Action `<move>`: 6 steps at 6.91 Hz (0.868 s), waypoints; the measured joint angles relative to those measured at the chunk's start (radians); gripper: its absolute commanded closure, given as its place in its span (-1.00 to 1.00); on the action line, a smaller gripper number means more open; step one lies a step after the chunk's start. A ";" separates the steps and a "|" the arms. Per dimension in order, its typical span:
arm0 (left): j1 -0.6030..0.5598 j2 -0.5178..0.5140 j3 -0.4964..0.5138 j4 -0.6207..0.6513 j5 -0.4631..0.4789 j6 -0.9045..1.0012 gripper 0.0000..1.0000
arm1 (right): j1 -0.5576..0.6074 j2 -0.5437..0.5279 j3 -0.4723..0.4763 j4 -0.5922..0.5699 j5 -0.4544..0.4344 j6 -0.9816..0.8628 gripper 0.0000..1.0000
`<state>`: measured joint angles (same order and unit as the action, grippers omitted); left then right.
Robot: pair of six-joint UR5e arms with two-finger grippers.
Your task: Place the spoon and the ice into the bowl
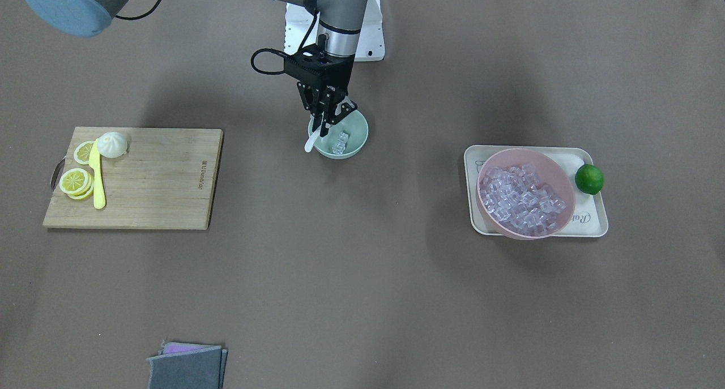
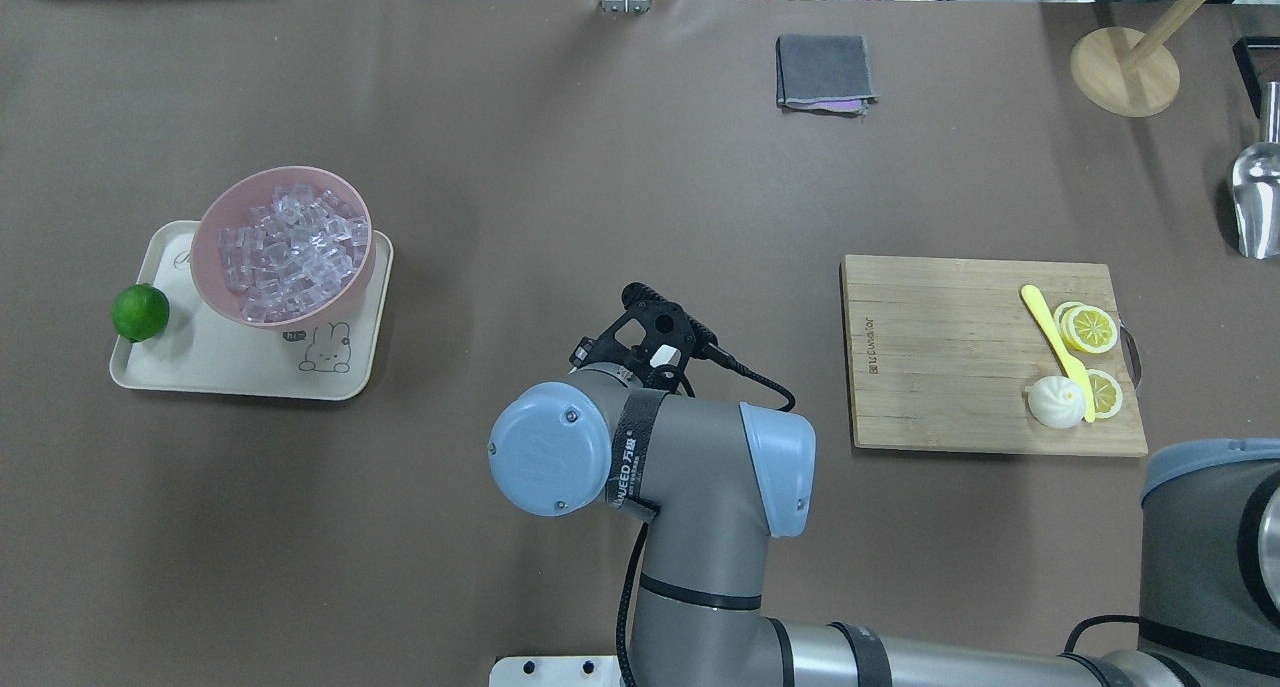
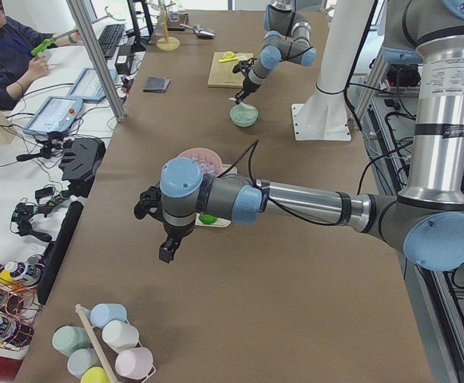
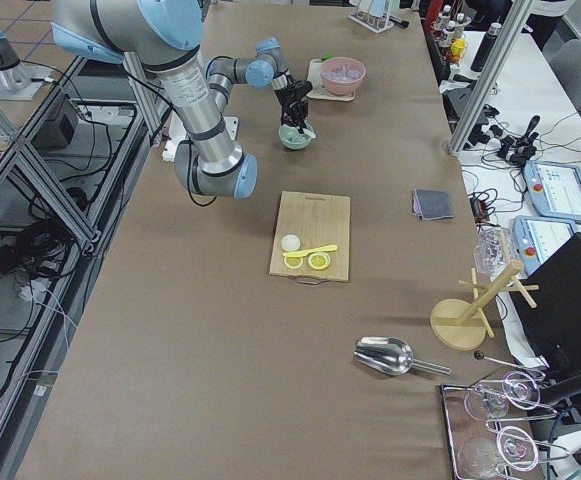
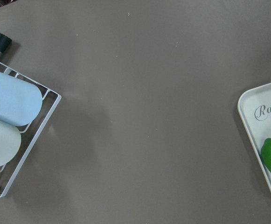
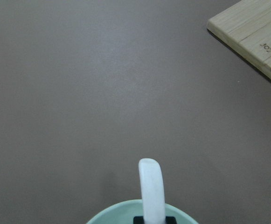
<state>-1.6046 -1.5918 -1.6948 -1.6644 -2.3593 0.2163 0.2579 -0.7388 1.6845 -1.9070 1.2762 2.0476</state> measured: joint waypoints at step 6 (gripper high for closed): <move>-0.001 -0.001 0.013 0.002 0.001 0.001 -0.99 | 0.036 -0.003 0.012 -0.006 -0.058 -0.129 -1.00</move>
<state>-1.6053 -1.5927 -1.6813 -1.6625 -2.3580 0.2177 0.2936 -0.7415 1.6968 -1.9133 1.2178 1.9191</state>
